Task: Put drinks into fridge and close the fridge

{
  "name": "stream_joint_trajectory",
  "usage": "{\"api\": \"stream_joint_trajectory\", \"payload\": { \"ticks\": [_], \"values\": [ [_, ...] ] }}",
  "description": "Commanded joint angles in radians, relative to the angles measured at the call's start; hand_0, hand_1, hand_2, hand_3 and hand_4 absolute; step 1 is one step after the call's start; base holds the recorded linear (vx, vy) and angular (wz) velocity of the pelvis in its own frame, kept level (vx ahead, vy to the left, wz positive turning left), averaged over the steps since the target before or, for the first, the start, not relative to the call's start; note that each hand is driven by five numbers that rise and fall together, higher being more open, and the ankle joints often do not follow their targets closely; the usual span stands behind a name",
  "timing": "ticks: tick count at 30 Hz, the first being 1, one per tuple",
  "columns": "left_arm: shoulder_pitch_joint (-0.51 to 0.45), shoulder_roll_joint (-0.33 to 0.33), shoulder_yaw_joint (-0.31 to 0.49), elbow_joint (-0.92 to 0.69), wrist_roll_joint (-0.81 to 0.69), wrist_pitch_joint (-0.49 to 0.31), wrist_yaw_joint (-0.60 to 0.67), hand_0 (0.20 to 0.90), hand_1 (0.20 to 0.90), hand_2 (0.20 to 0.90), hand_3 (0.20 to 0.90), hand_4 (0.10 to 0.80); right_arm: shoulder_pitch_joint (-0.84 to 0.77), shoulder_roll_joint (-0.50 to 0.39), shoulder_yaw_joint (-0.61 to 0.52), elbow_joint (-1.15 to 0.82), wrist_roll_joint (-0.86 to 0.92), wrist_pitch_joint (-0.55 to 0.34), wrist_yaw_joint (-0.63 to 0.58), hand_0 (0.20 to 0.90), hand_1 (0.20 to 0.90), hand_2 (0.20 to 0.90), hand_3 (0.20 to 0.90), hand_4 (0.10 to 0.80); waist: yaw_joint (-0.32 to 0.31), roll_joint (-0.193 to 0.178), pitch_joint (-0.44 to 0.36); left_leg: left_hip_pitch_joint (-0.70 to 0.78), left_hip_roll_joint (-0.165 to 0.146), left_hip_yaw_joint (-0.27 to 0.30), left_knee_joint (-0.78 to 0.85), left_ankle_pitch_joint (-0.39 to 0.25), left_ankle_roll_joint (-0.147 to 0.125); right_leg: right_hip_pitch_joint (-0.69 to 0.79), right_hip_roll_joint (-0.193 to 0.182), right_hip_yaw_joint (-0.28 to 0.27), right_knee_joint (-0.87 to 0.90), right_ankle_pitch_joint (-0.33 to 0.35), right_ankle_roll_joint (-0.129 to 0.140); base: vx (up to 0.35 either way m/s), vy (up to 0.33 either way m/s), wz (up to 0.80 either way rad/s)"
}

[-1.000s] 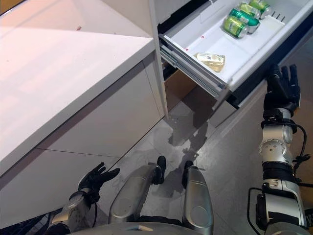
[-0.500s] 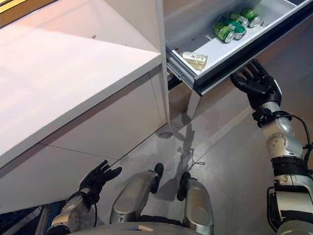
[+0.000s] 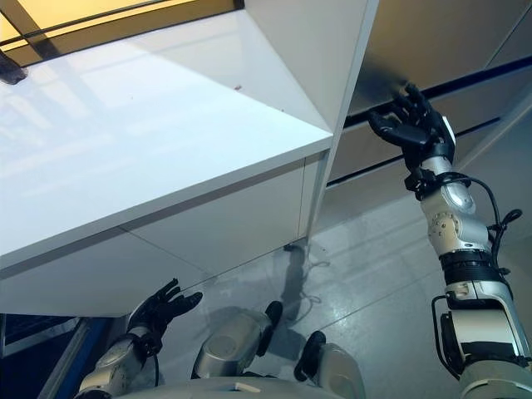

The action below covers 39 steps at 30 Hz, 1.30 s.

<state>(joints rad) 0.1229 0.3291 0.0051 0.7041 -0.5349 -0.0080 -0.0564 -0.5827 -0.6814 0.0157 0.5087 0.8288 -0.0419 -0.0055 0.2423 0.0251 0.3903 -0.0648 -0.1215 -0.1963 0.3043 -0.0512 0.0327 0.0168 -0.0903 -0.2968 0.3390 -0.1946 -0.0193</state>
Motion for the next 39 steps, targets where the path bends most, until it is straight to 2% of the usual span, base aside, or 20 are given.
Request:
{"api": "stream_joint_trajectory", "payload": {
  "ticks": [1,4,7,10,13,17,18,20,22,23,26,27,32,34,39],
  "values": [
    [0.065,0.069,-0.032,-0.019,0.01,-0.081,-0.028,0.9,0.9,0.9,0.9,0.8,-0.05,-0.038,-0.065,-0.103,-0.097,-0.22,-0.136,0.9,0.9,0.9,0.9,0.8,-0.032,-0.052,-0.145,0.057,-0.014,0.081,-0.046,-0.113,0.046,0.033,0.019,0.109,-0.114,0.085,0.063,-0.074,0.001,-0.22],
    [0.065,0.042,-0.034,-0.013,-0.018,-0.097,-0.032,0.9,0.9,0.9,0.9,0.8,0.037,0.006,-0.099,-0.187,-0.129,-0.246,-0.19,0.9,0.9,0.9,0.9,0.8,-0.072,-0.057,-0.163,0.076,-0.001,0.103,-0.08,-0.106,0.042,0.037,0.03,0.142,-0.152,0.099,0.063,-0.076,0.019,-0.3],
    [0.061,0.009,-0.034,-0.011,-0.04,-0.109,-0.032,0.9,0.9,0.9,0.9,0.8,0.157,0.081,-0.116,-0.275,-0.128,-0.241,-0.187,0.9,0.9,0.9,0.9,0.8,-0.114,-0.061,-0.184,0.093,0.011,0.13,-0.121,-0.094,0.036,0.035,0.041,0.17,-0.184,0.111,0.062,-0.071,0.033,-0.46],
    [0.065,-0.035,-0.026,-0.011,-0.045,-0.122,-0.027,0.9,0.9,0.9,0.9,0.8,0.348,0.167,-0.152,-0.313,-0.095,-0.206,-0.048,0.9,0.9,0.9,0.9,0.8,-0.158,-0.065,-0.216,0.107,0.024,0.166,-0.165,-0.08,0.029,0.03,0.051,0.193,-0.217,0.122,0.065,-0.066,0.04,-0.46],
    [0.06,-0.065,-0.002,0.017,-0.049,-0.13,-0.034,0.9,0.9,0.9,0.9,0.8,0.49,0.247,-0.151,-0.281,-0.08,-0.13,0.099,0.9,0.9,0.9,0.9,0.8,-0.197,-0.068,-0.246,0.124,0.038,0.204,-0.217,-0.061,0.02,0.03,0.063,0.204,-0.251,0.134,0.069,-0.046,0.027,-0.32],
    [0.041,-0.085,0.002,0.044,-0.069,-0.131,-0.018,0.9,0.9,0.9,0.9,0.8,0.582,0.318,-0.119,-0.156,-0.072,-0.052,0.162,0.9,0.9,0.9,0.9,0.8,-0.223,-0.07,-0.268,0.147,0.056,0.233,-0.281,-0.034,0.006,0.042,0.076,0.199,-0.294,0.148,0.072,-0.074,0.019,-0.3],
    [0.027,-0.09,-0.001,0.063,-0.078,-0.128,-0.011,0.9,0.9,0.9,0.9,0.8,0.617,0.352,-0.091,-0.067,-0.093,-0.026,0.163,0.9,0.9,0.9,0.9,0.8,-0.233,-0.069,-0.272,0.156,0.064,0.246,-0.304,-0.022,-0.003,0.05,0.082,0.193,-0.311,0.155,0.072,-0.099,0.023,-0.23],
    [0.013,-0.092,0.001,0.084,-0.081,-0.127,-0.005,0.9,0.9,0.9,0.9,0.8,0.634,0.37,-0.079,0.009,-0.078,-0.012,0.161,0.9,0.9,0.9,0.9,0.8,-0.24,-0.069,-0.276,0.163,0.066,0.254,-0.315,-0.018,-0.006,0.056,0.087,0.191,-0.325,0.158,0.07,-0.076,0.023,-0.12],
    [-0.015,-0.098,0.001,0.153,-0.077,-0.13,-0.007,0.9,0.9,0.9,0.9,0.8,0.637,0.406,-0.075,0.267,-0.096,-0.009,0.202,0.9,0.9,0.9,0.9,0.8,-0.245,-0.065,-0.282,0.171,0.068,0.267,-0.317,-0.02,-0.012,0.067,0.093,0.186,-0.342,0.161,0.067,-0.062,0.023,0.02],
    [-0.015,-0.098,0.001,0.153,-0.077,-0.13,-0.007,0.9,0.9,0.9,0.9,0.8,0.637,0.406,-0.075,0.267,-0.096,-0.009,0.202,0.9,0.9,0.9,0.9,0.8,-0.245,-0.065,-0.282,0.171,0.068,0.267,-0.317,-0.02,-0.012,0.067,0.093,0.186,-0.342,0.161,0.067,-0.034,0.022,0.01],
    [-0.033,-0.105,0.003,0.224,-0.058,-0.122,-0.013,0.9,0.9,0.9,0.9,0.8,0.623,0.425,-0.092,0.449,-0.098,0.037,0.195,0.9,0.9,0.9,0.9,0.8,-0.245,-0.057,-0.285,0.175,0.069,0.274,-0.311,-0.023,-0.012,0.072,0.095,0.185,-0.336,0.154,0.063,-0.007,0.011,-0.01],
    [-0.043,-0.107,0.001,0.269,-0.041,-0.117,-0.01,0.9,0.9,0.9,0.9,0.8,0.613,0.428,-0.099,0.548,-0.153,0.055,0.205,0.9,0.9,0.9,0.9,0.8,-0.243,-0.052,-0.288,0.177,0.069,0.277,-0.31,-0.024,-0.011,0.076,0.096,0.181,-0.335,0.15,0.059,-0.021,0.035,-0.02],
    [-0.051,-0.116,-0.01,0.381,0.046,-0.089,-0.004,0.9,0.9,0.9,0.9,0.8,0.611,0.441,-0.074,0.696,-0.318,0.077,0.192,0.9,0.9,0.9,0.9,0.8,-0.241,-0.037,-0.287,0.177,0.061,0.266,-0.298,-0.03,-0.007,0.082,0.095,0.18,-0.333,0.143,0.054,-0.013,0.05,0.0],
    [-0.046,-0.122,-0.015,0.406,0.039,-0.069,-0.005,0.9,0.9,0.9,0.9,0.8,0.614,0.45,-0.057,0.689,-0.316,0.104,0.2,0.9,0.9,0.9,0.9,0.8,-0.241,-0.032,-0.284,0.175,0.057,0.256,-0.288,-0.034,-0.005,0.083,0.093,0.178,-0.327,0.138,0.052,-0.001,0.039,0.04],
    [-0.036,-0.135,-0.032,0.446,0.06,-0.042,-0.057,0.9,0.9,0.9,0.9,0.8,0.615,0.466,-0.022,0.669,-0.367,0.087,0.223,0.9,0.9,0.9,0.9,0.8,-0.24,-0.02,-0.285,0.172,0.054,0.239,-0.303,-0.025,-0.001,0.073,0.091,0.171,-0.314,0.129,0.05,-0.024,0.028,0.05]
  ]
}}
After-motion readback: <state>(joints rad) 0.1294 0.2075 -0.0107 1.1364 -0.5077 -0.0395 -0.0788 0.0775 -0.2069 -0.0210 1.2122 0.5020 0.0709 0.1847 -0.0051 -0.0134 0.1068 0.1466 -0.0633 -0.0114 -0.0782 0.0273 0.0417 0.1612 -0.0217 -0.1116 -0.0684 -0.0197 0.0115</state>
